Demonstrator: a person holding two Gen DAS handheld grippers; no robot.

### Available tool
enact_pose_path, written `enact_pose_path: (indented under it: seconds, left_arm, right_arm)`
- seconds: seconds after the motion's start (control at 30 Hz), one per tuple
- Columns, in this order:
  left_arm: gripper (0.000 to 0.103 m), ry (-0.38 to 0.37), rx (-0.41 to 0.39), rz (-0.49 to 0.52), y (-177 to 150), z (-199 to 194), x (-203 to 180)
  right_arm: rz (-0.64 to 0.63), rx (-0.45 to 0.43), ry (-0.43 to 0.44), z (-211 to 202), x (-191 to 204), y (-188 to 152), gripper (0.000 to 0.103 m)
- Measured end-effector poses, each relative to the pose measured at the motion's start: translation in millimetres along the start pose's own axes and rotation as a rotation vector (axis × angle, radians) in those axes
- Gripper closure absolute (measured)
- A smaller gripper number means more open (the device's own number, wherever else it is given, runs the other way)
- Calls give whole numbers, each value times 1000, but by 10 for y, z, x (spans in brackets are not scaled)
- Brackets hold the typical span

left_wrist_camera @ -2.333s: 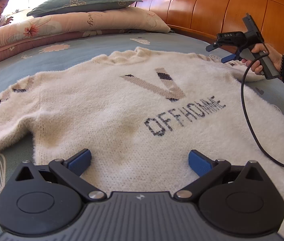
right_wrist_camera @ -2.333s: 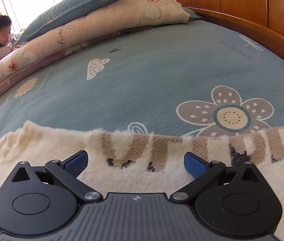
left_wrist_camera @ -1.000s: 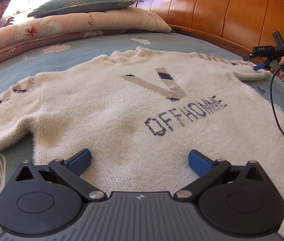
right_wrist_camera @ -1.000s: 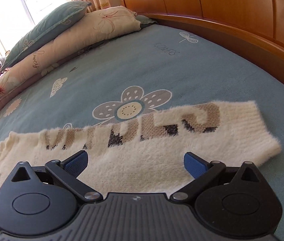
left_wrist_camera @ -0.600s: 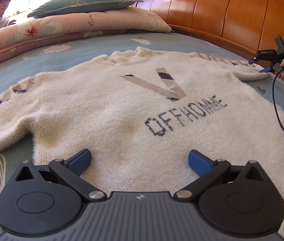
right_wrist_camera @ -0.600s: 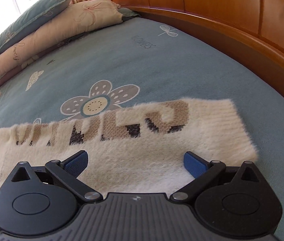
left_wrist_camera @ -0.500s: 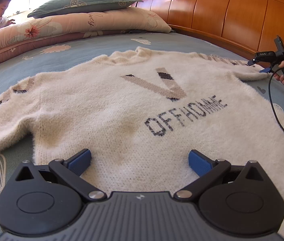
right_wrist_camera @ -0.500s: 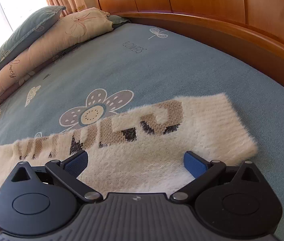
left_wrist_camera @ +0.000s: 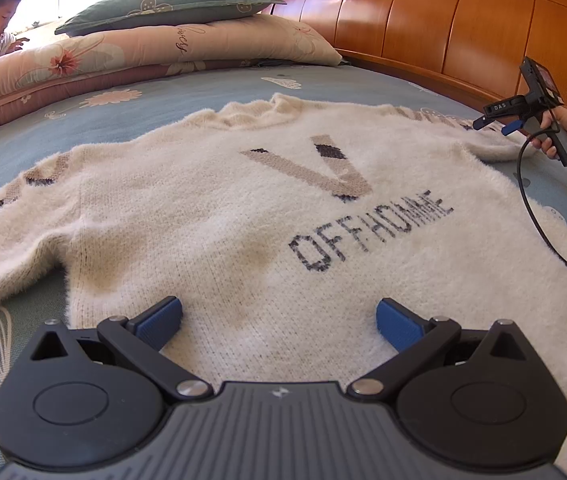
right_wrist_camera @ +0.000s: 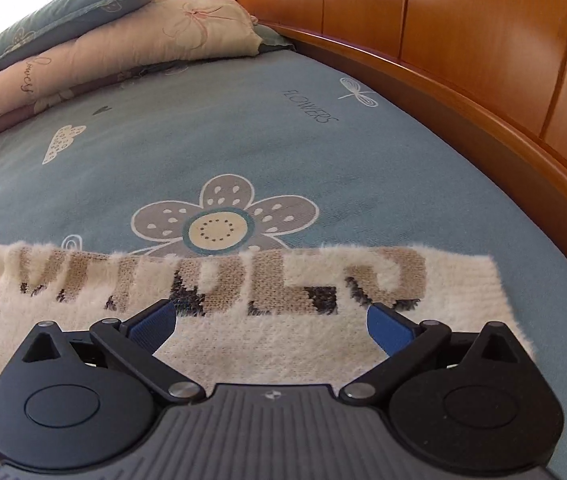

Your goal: Fold clothes

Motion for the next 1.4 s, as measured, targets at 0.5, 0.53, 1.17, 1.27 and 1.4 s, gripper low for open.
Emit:
enact_pose_path:
  seconds: [0.5, 0.53, 1.17, 1.27, 1.4]
  left_arm:
    - [1, 3, -1, 0, 0, 8, -7]
    - [1, 3, -1, 0, 1, 8, -6]
    - [1, 10, -2, 2, -1, 3, -15]
    - [1, 11, -2, 3, -3, 4, -18]
    - [1, 12, -2, 4, -4, 6, -23]
  right_arm:
    - [193, 0, 98, -236, -521, -171, 0]
    - [163, 4, 142, -272, -459, -207, 0]
    - [-135, 98, 177, -719, 1183, -357, 0]
    - [-170, 106, 225, -766, 1443, -464, 0]
    - [-264, 108, 200, -832, 1626, -666, 0]
Point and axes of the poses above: each gripper's, at about its wrist camera, not at the fingertips, and z roughly the way its jaws point, x to its left, y to its top, the point moved 1 cm from there along z, roughly the way its jaws point, and after that the axes turned 7 degrees about -y, right-handed, at the moved point
